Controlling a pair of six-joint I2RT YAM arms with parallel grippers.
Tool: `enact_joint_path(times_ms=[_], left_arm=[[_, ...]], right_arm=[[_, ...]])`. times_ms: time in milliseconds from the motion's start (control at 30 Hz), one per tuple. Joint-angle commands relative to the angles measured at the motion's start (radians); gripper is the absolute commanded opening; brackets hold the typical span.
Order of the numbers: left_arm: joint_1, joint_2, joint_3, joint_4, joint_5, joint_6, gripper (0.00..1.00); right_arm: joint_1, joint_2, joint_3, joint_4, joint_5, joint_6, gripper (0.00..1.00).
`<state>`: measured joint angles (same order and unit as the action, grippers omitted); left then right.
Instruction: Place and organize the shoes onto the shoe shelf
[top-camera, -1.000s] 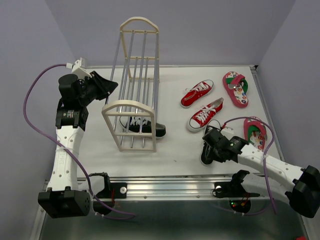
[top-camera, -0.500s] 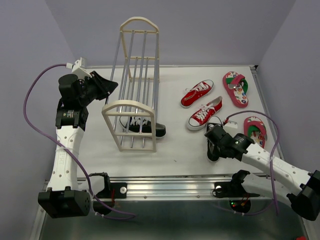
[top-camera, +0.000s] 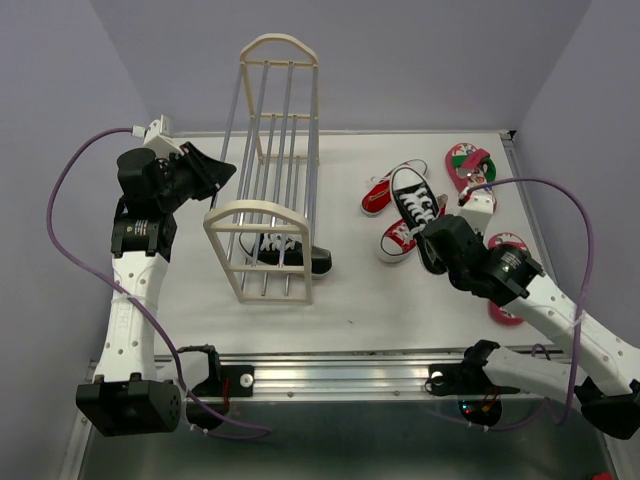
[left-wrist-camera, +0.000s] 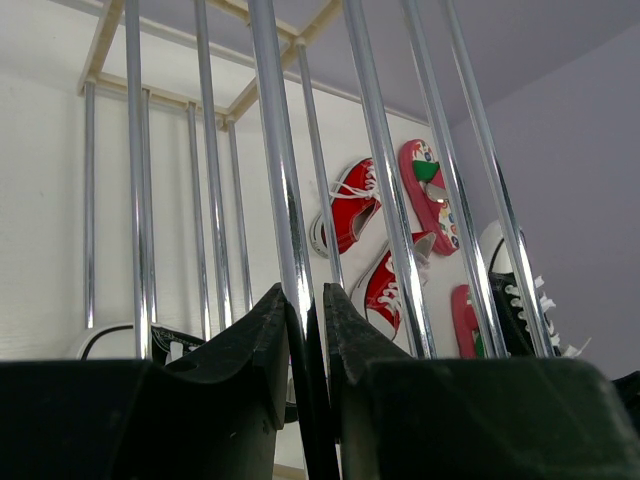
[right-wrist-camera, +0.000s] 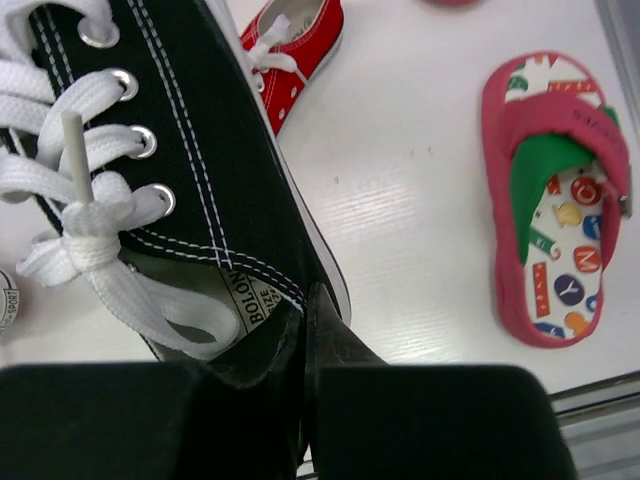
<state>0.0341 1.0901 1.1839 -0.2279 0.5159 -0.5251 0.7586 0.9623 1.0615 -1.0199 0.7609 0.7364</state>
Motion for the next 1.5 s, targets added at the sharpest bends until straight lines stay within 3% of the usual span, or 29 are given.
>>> enact_joint_path(times_ms=[0,100,300,400,900,1233,1467], left_arm=[[-0.016,0.047,-0.075,-0.053,-0.016,0.175,0.00],[-0.014,0.045,-0.073,-0.053,-0.017,0.181,0.00],[-0.016,0.047,-0.072,-0.056,-0.011,0.186,0.00],[-0.016,0.048,-0.073,-0.054,-0.005,0.188,0.00],[-0.016,0.050,-0.076,-0.053,0.001,0.191,0.00],[-0.016,0.042,-0.081,-0.047,0.007,0.194,0.00],[-0.016,0.045,-0.087,-0.042,0.016,0.192,0.00]], right_arm=[[-0.004,-0.014,0.078,0.119,0.108,-0.181,0.01],[-0.004,0.001,0.077,0.277,0.040,-0.327,0.01],[-0.004,0.105,0.129,0.386,-0.009,-0.463,0.01],[-0.013,0.179,0.153,0.411,-0.034,-0.498,0.01],[-0.153,0.423,0.143,0.741,-0.513,-0.712,0.01],[-0.162,0.624,0.238,0.819,-0.652,-0.827,0.01],[-0.162,0.678,0.226,0.983,-0.807,-0.848,0.01]])
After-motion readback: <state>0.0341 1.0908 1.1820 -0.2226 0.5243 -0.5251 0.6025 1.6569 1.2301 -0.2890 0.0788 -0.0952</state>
